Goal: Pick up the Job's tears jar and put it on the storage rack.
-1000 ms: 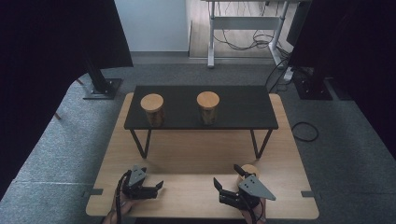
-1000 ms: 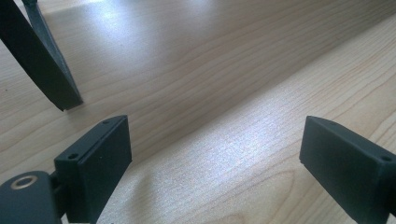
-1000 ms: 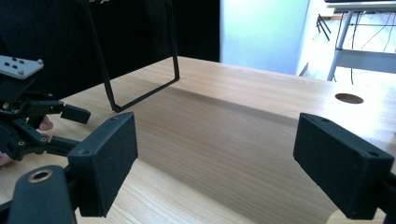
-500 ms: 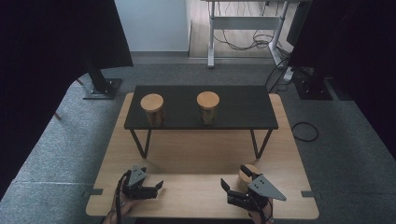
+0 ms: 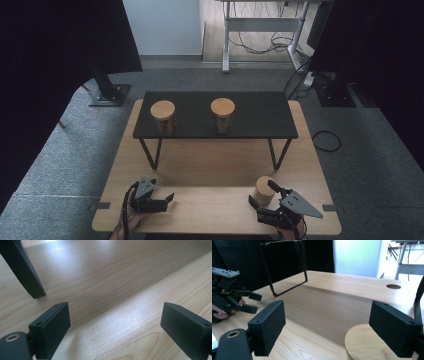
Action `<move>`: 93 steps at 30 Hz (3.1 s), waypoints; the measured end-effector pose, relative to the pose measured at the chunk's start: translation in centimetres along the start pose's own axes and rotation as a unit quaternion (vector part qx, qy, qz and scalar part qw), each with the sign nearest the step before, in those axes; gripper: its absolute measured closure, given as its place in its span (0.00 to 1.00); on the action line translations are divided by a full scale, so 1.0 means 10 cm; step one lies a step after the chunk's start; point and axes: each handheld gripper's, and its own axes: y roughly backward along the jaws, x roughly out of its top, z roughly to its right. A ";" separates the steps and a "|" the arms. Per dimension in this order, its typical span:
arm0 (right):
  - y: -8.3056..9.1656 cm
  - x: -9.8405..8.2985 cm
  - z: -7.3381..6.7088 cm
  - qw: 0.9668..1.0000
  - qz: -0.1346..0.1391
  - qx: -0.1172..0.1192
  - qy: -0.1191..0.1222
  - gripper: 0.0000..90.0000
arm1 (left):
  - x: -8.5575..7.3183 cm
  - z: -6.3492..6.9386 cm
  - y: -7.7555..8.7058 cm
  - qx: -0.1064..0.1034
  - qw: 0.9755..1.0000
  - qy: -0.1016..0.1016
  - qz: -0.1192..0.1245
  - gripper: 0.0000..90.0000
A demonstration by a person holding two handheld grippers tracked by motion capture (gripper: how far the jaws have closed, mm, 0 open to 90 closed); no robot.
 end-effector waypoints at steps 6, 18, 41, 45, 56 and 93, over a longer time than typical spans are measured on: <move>0.02 -0.04 0.02 1.000 -0.009 -0.005 0.003 0.14 | 0.00 -0.01 0.00 -0.002 1.000 0.002 0.001 0.09; 0.08 -0.09 0.09 1.000 -0.019 -0.022 0.007 0.13 | 0.00 -0.01 0.00 -0.002 1.000 0.002 0.001 0.09; 0.09 -0.22 0.29 0.998 -0.049 -0.046 0.000 0.11 | 0.00 -0.01 0.00 -0.005 1.000 0.001 -0.002 0.09; 0.07 -0.25 0.31 0.997 -0.057 -0.049 -0.002 0.10 | 0.00 -0.01 -0.01 -0.005 1.000 -0.002 -0.003 0.09; -0.03 -0.33 0.33 0.996 -0.074 -0.057 -0.005 0.09 | 0.00 0.00 -0.01 -0.005 1.000 -0.004 -0.005 0.09; -0.43 -0.42 0.35 0.985 -0.131 -0.110 0.023 0.21 | 0.01 0.02 -0.03 -0.004 1.000 -0.011 -0.010 0.09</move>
